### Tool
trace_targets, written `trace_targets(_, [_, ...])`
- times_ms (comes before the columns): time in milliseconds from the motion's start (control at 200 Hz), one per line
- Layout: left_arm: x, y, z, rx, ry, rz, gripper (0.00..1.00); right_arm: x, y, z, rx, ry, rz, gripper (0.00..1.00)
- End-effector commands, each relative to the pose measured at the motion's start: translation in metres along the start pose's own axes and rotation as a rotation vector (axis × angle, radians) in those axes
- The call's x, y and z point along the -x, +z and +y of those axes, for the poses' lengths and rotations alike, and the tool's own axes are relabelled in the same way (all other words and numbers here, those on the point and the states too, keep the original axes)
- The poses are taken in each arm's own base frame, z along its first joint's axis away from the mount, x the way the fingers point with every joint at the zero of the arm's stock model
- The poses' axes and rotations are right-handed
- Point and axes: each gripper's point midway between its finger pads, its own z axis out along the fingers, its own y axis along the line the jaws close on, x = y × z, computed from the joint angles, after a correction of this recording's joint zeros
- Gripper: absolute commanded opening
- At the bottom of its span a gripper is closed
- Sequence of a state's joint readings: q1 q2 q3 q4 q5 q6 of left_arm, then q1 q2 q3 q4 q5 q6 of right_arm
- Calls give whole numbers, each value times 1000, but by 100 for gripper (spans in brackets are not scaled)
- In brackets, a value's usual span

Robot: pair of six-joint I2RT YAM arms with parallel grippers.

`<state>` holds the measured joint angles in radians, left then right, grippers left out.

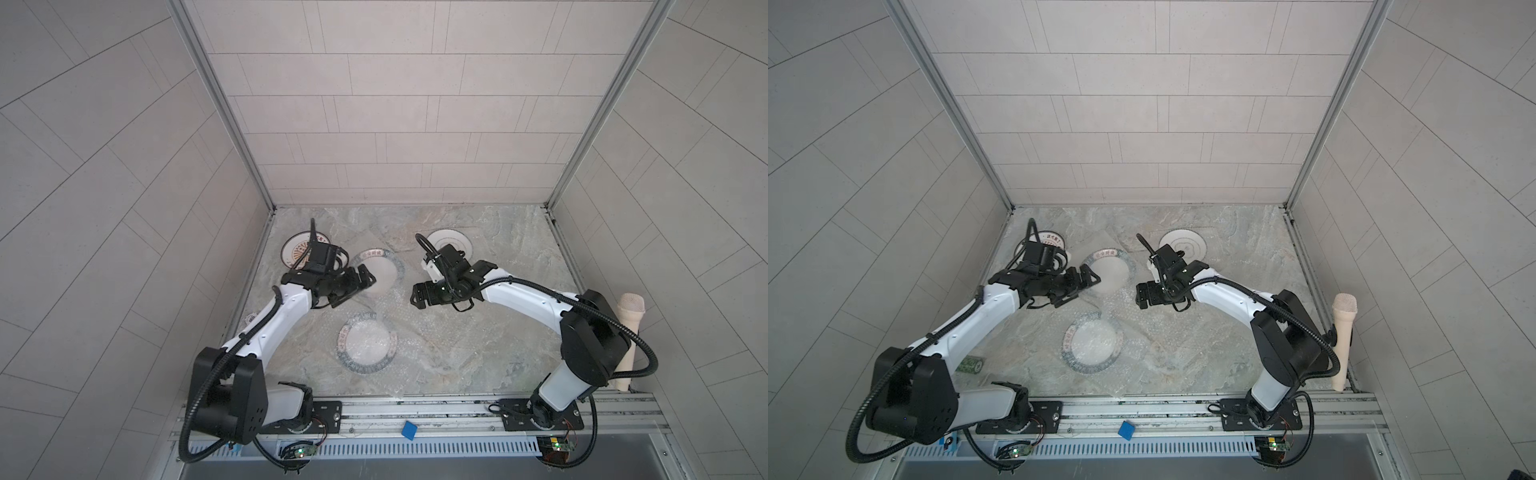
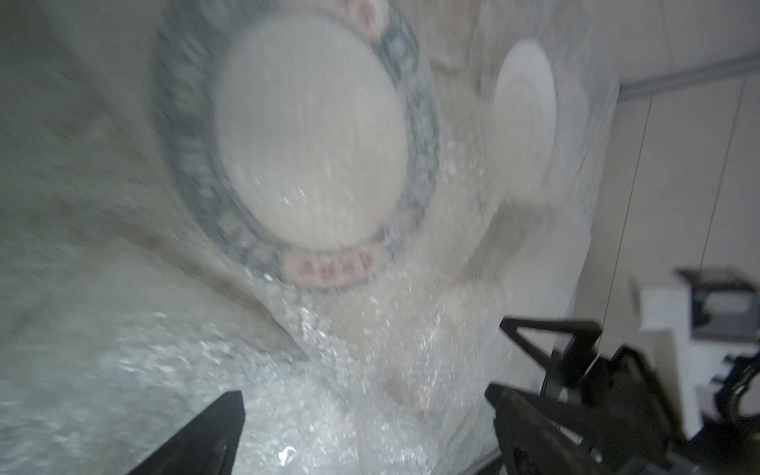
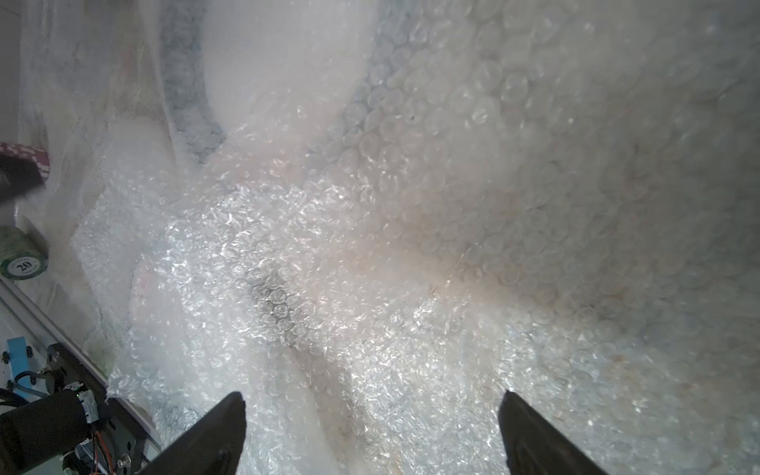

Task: Unpack dinner plates from bubble wrap
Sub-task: Place the plate at the center of the board, then adjust the bubble wrap at the center of the board.

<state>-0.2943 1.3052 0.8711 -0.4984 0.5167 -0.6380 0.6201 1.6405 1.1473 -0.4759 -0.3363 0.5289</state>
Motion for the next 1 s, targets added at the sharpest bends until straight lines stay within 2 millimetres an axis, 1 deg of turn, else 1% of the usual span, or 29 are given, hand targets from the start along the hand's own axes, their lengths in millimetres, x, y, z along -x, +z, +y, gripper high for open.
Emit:
trace_targets(0, [-41, 9, 9, 62, 33, 109, 100, 19, -16, -8, -17, 40, -57, 97])
trace_targets(85, [-50, 16, 9, 49, 33, 136, 95, 24, -25, -20, -17, 83, -77, 97])
trace_targets(150, [-52, 23, 10, 53, 35, 151, 91, 27, -34, -31, -15, 114, -95, 97])
trace_targets(195, [-50, 29, 9, 51, 33, 158, 87, 29, -41, -38, -17, 131, -105, 97])
trace_targets(275, [-45, 38, 1, 41, 48, 161, 83, 31, -52, -50, -26, 153, -125, 98])
trace_targets(355, [-39, 46, -6, 38, 56, 157, 77, 30, -61, -53, -22, 155, -134, 98])
trace_targets(420, [-35, 53, -6, 45, 47, 151, 66, 26, -65, -52, -26, 144, -131, 100])
trace_targets(490, [-30, 57, -5, 56, 31, 142, 62, 21, -70, -53, -29, 138, -137, 100])
trace_targets(555, [-26, 59, -5, 63, 22, 127, 53, 19, -76, -56, -31, 140, -149, 100])
trace_targets(585, [-24, 59, -7, 57, 20, 120, 48, 18, -80, -57, -32, 139, -155, 100])
trace_targets(610, [-23, 58, -10, 49, 20, 115, 41, 18, -83, -58, -33, 137, -161, 100])
trace_targets(650, [-20, 56, -17, 27, 26, 108, 27, 18, -88, -62, -44, 141, -170, 100])
trace_targets(690, [-19, 52, -27, -4, 41, 101, 20, 18, -95, -67, -55, 148, -181, 100])
trace_targets(770, [-15, 40, -54, -72, 99, 84, 15, 22, -110, -82, -87, 185, -210, 100])
trace_targets(801, [-16, 36, -66, -104, 121, 84, 12, 25, -116, -87, -95, 199, -224, 99])
trace_targets(841, [-16, 30, -84, -148, 156, 86, 11, 27, -124, -96, -119, 222, -236, 100])
trace_targets(931, [-23, 20, -124, -225, 250, 104, 11, 28, -142, -127, -210, 327, -243, 99])
trace_targets(991, [-30, 16, -151, -263, 323, 117, 11, 27, -151, -146, -224, 418, -243, 100])
